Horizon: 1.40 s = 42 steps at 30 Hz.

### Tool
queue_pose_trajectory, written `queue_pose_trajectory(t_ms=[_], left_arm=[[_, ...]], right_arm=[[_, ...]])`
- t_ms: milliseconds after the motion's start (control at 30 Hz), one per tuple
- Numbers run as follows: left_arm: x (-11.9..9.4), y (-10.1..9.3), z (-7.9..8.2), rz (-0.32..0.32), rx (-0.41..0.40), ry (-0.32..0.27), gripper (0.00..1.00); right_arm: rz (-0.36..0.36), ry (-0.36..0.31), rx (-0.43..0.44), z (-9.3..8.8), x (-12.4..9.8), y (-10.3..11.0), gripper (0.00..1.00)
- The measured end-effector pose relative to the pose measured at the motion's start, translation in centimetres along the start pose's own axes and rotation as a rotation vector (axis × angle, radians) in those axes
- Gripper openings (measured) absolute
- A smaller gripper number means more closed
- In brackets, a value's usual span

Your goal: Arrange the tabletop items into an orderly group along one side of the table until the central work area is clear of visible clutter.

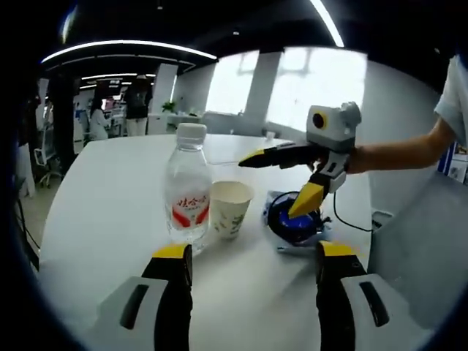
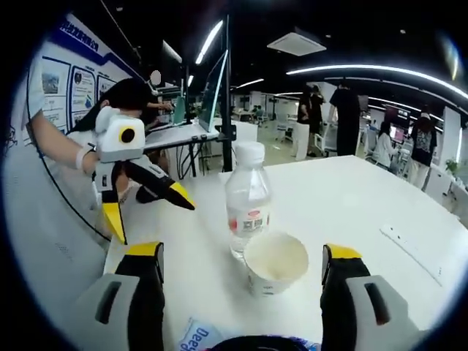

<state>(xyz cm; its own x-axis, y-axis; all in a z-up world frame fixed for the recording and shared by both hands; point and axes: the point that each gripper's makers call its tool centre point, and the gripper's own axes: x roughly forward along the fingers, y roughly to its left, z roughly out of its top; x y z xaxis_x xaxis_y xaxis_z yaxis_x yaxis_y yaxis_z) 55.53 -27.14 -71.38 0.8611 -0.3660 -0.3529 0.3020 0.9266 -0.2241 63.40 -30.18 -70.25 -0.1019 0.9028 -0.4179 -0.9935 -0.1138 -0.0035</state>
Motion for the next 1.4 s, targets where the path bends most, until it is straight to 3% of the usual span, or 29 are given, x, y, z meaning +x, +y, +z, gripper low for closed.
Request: queue_pose_trajectory(t_ms=[300, 600, 800, 1400], left_arm=[[0.3, -0.7, 0.6, -0.017, 0.020, 0.002, 0.65], [0.9, -1.9, 0.7, -0.047, 0.023, 0.014, 0.63], [1.1, -2.4, 0.8, -0.061, 0.035, 0.019, 0.63], [2.3, -4.3, 0.7, -0.127, 0.057, 0.065, 0.58]], right_arm=[[-0.038, 0.014, 0.026, -0.8, -3.0, -0.2, 0.86], [-0.058, 0.072, 0.028, -2.8, -5.7, -0.3, 0.85], [-0.080, 0.097, 0.086, -4.3, -7.4, -0.5, 0.83], [-0.135, 0.137, 0.171, -6.6, -10.8, 0.2, 0.78]])
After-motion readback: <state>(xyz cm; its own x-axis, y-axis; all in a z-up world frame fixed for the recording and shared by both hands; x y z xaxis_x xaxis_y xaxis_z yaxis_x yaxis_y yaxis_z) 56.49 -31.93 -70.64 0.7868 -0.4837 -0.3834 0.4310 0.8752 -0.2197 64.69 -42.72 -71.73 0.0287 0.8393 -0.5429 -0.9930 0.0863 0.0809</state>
